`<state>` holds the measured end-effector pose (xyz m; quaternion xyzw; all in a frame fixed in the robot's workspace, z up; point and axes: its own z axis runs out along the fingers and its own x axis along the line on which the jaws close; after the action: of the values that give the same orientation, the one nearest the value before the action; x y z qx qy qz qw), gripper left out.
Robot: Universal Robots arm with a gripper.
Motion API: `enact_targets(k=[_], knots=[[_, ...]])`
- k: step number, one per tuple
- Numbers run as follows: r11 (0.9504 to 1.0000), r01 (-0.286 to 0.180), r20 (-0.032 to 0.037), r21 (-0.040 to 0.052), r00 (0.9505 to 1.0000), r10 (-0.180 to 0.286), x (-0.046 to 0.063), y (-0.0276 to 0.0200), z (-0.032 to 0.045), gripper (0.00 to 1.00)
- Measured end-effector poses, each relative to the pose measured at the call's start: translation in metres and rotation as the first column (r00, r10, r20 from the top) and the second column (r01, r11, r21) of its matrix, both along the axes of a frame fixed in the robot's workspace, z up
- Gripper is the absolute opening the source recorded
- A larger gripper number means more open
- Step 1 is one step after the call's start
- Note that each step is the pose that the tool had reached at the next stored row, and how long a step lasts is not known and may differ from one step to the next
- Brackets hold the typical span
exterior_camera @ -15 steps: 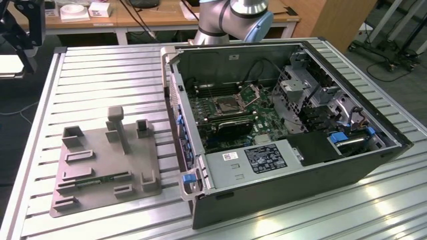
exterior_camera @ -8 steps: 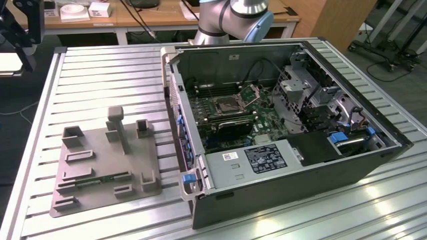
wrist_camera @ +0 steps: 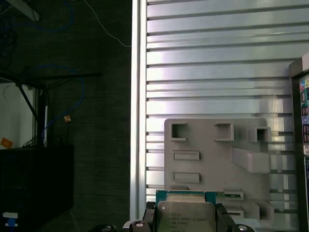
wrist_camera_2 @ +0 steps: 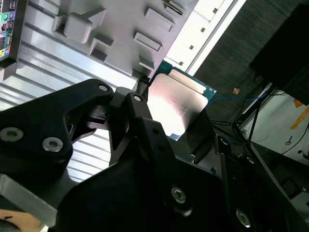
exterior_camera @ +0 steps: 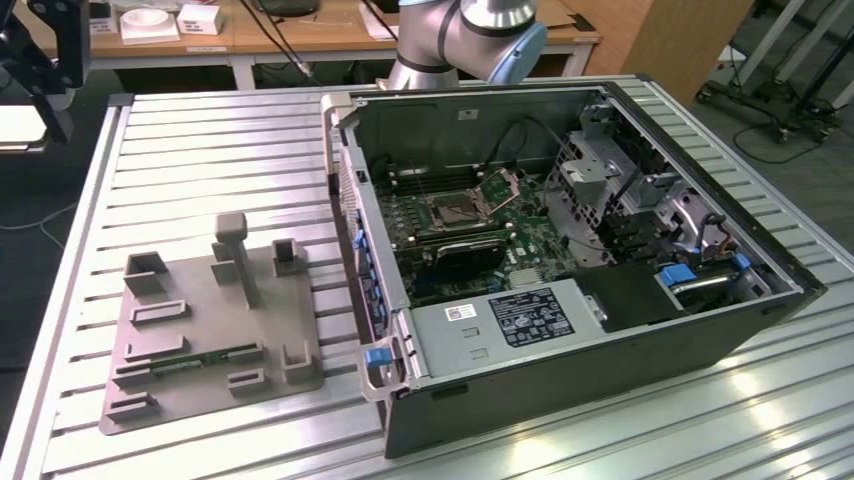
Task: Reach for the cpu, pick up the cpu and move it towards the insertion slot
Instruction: 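Pick up the cpu and move it towards the insertion slot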
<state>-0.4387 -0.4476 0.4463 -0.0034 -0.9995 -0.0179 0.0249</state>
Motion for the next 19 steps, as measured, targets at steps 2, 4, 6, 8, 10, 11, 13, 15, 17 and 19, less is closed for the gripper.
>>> enact_targets(k=[2,4,6,8,10,11,13,15,17,19], knots=[[1.0000,0.000,0.0000,0.0000,1.0000,0.000,0.001,0.0000,0.0000,0.55],[1.0000,0.000,0.0001,0.0001,1.0000,0.000,0.003,0.0000,-0.0001,0.55],[1.0000,0.000,0.0000,0.0000,1.0000,0.000,0.004,0.0000,0.0000,0.55],[1.0000,0.000,0.0001,0.0001,1.0000,0.000,0.006,0.0001,-0.0001,0.55],[1.0000,0.000,0.0001,0.0001,1.0000,0.000,0.007,0.0000,-0.0001,0.55],[1.0000,0.000,0.0001,0.0001,1.0000,0.000,0.007,0.0000,-0.0001,0.55],[1.0000,0.000,0.0001,0.0001,1.0000,0.000,0.009,0.0000,-0.0001,0.55],[1.0000,0.000,0.0001,0.0001,1.0000,0.000,0.010,0.0000,-0.0001,0.55],[1.0000,0.000,0.0001,0.0001,1.0000,0.000,0.012,0.0001,-0.0001,0.55],[1.0000,0.000,0.0001,0.0001,1.0000,0.000,0.013,0.0000,-0.0001,0.55]])
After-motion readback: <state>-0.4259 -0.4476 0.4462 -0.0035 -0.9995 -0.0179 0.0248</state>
